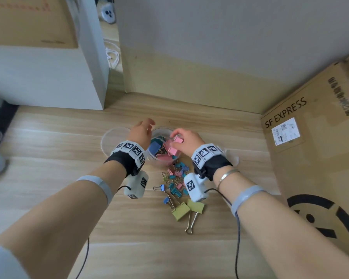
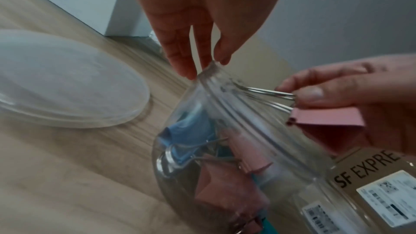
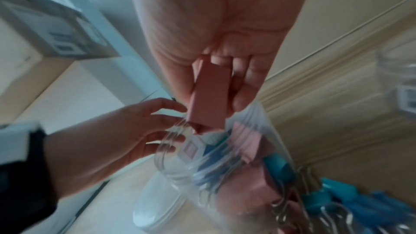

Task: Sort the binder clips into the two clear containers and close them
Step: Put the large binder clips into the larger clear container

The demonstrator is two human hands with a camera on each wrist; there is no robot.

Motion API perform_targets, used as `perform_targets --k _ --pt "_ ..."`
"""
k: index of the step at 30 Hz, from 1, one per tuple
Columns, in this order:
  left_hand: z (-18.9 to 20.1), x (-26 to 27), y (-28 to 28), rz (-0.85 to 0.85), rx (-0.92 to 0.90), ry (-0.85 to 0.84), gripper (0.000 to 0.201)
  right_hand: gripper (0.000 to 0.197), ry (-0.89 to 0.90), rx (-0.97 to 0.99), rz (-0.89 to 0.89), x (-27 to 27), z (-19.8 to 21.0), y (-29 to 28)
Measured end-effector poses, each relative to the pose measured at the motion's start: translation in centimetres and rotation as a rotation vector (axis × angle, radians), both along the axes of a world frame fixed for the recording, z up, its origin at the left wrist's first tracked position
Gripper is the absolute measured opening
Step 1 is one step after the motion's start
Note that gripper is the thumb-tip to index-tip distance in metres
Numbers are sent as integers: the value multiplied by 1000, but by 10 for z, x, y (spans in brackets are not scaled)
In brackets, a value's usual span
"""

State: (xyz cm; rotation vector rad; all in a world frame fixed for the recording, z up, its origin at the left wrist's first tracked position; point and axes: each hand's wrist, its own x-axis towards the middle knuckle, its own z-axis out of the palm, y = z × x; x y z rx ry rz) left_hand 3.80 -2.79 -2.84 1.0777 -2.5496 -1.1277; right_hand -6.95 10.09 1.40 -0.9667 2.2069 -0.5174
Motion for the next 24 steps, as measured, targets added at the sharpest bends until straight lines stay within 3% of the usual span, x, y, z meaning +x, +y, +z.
perform_targets --k 4,10,13,17,20,24 --pt "-1 5 3 -38 -8 -64 28 11 94 156 116 15 -11 -23" --pt "2 6 4 -107 -34 -182 39 20 180 263 243 24 -24 -31" --pt "6 5 7 -135 -47 -227 46 17 279 111 252 19 -21 -21" --pt "11 4 18 -131 -129 -221 52 8 292 -69 92 2 -13 6" --pt "15 5 38 -169 -282 -119 45 5 261 -17 11 -8 -15 35" --pt "4 2 77 -504 -530 155 30 8 136 228 62 -6 -26 71"
